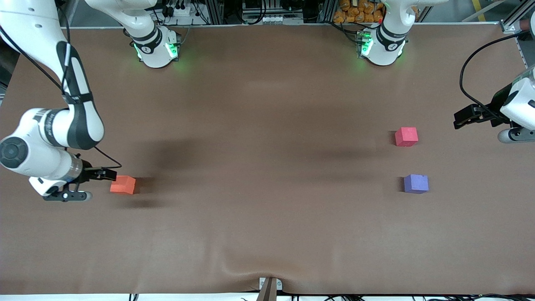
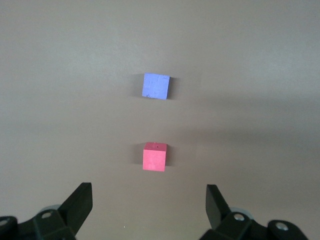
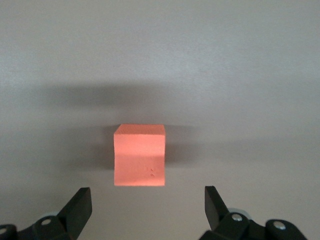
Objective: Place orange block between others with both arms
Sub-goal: 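Reach the right gripper down to the orange cube and grasp it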
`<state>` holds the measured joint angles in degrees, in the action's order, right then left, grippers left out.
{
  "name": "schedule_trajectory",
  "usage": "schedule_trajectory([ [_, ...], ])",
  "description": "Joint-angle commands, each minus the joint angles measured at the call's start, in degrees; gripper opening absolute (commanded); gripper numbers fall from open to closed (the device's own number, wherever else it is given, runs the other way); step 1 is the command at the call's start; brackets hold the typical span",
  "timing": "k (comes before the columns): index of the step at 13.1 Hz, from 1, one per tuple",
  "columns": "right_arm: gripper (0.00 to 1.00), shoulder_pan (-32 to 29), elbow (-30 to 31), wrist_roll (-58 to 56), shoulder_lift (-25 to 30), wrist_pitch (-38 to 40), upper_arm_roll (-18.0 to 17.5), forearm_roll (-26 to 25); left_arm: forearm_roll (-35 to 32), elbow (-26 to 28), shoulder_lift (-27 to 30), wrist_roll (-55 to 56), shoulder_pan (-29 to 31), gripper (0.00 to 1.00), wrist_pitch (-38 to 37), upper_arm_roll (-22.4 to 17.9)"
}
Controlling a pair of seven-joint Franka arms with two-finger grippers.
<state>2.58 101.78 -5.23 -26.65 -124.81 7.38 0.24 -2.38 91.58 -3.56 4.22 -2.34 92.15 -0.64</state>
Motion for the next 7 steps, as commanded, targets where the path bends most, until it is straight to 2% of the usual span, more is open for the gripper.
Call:
schedule_trajectory([
  [1,1.0,1.3,1.0,-0.6,-0.4,-0.8,-0.2,-0.3,0.8,-1.3,-0.7,-1.2,-0.1,1.0,-0.7,-0.2],
  [7,1.0,0.7,1.4,-2.7,-3.8,-4.4,-0.2,-0.3,0.9,-1.2,-1.1,-1.4,0.1,1.0,-0.7,-0.2],
])
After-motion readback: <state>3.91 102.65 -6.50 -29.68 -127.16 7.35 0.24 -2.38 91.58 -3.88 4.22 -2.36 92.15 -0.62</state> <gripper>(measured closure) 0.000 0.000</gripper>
